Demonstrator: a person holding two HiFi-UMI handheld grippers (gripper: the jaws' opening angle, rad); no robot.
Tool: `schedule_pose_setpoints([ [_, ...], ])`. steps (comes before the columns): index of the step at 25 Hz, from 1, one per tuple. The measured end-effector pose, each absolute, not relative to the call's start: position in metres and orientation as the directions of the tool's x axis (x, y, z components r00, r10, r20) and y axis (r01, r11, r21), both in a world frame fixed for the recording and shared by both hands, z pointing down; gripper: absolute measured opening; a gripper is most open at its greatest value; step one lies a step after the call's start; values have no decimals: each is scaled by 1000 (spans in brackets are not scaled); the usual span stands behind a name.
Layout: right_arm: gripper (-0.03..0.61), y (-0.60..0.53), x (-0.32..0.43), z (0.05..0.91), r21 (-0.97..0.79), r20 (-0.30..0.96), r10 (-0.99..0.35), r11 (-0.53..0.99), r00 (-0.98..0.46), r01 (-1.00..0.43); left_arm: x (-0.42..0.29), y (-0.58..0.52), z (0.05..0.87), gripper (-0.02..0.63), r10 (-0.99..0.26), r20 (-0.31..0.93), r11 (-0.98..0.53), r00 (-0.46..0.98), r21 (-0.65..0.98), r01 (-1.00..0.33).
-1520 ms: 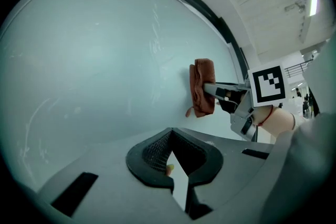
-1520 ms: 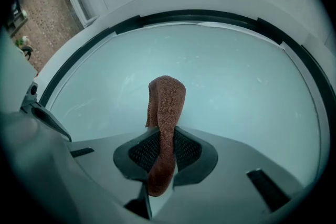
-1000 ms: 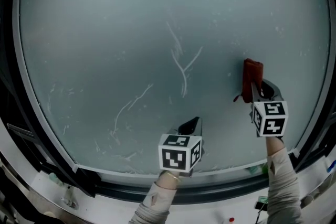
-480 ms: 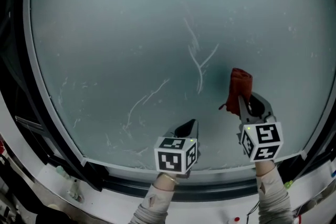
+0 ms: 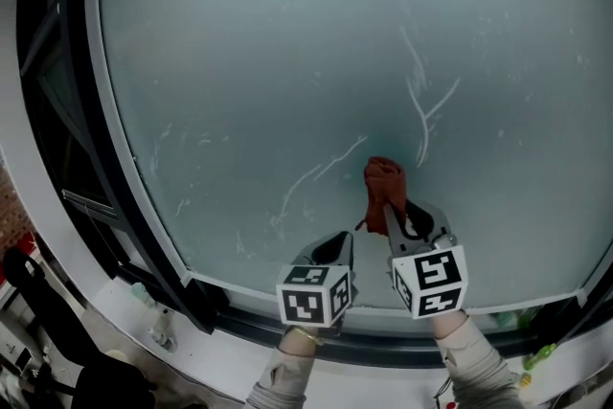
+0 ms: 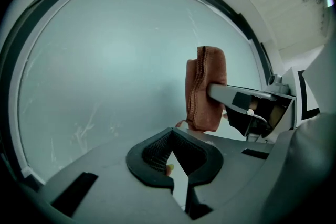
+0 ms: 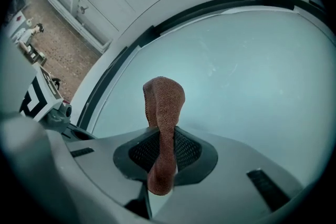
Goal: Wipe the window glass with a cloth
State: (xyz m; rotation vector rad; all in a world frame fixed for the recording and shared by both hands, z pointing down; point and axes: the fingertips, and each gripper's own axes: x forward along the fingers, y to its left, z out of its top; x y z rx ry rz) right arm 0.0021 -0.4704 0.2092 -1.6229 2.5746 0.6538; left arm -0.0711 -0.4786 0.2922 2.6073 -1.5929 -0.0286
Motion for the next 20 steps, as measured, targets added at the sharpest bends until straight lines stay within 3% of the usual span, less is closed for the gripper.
schedule_pose_setpoints([
  [10, 48, -500, -49, 235, 347, -209, -852, 394, -480, -851, -116, -482, 324, 3, -923, 48, -375, 382, 121, -919],
  [20, 49, -510, 16, 253, 310, -191, -916, 285, -353, -907, -72, -490, 334, 3, -884, 61, -456, 464, 106, -884],
])
